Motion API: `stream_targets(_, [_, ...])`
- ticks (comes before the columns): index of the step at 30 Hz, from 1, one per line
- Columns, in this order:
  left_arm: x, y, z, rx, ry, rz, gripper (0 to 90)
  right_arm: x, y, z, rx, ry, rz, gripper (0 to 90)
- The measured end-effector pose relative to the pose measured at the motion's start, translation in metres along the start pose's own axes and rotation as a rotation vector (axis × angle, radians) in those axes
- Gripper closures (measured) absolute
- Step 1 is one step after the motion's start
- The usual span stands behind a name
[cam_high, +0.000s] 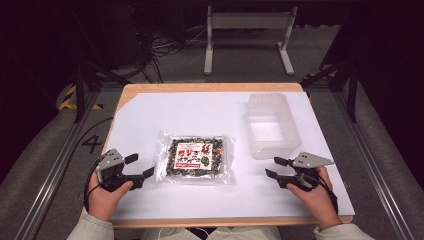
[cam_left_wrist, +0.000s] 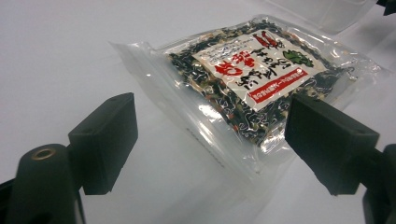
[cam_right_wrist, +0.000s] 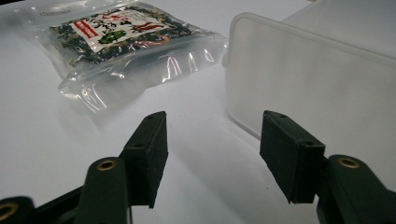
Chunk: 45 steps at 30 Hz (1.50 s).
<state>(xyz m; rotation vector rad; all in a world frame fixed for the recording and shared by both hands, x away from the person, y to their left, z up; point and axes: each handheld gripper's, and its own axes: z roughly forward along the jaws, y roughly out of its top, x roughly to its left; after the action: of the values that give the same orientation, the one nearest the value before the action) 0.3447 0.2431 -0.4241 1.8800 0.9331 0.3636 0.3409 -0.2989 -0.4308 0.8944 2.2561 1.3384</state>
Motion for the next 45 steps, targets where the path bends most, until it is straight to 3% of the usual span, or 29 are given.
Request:
stream_targets(7, [0.002, 0.009, -0.003, -0.013, 0.003, -0.009, 16.6, 0.002, 0.0, 0.005, -0.007, 0.035, -0.006, 43.9])
stream_targets(17, [0.018, 0.008, 0.008, -0.039, 0.012, -0.082, 13.5, 0.003, -0.001, 0.008, -0.006, 0.044, -0.011, 42.3])
stream_targets(22, [0.023, 0.005, 0.018, -0.067, -0.038, -0.08, 13.1, 0.005, -0.002, 0.009, 0.007, 0.041, -0.015, 39.4])
stream_targets(27, [0.024, 0.002, 0.029, -0.028, -0.057, -0.091, 13.3, 0.006, -0.002, 0.01, 0.008, 0.038, -0.03, 38.1])
stream_targets(36, [0.022, -0.004, 0.041, 0.053, -0.039, -0.114, 15.0, 0.005, -0.003, 0.009, 0.01, 0.027, -0.036, 37.2])
stream_targets(45, [0.018, -0.006, 0.048, 0.122, -0.042, -0.101, 17.6, 0.007, -0.003, 0.01, 0.009, 0.031, -0.043, 36.1])
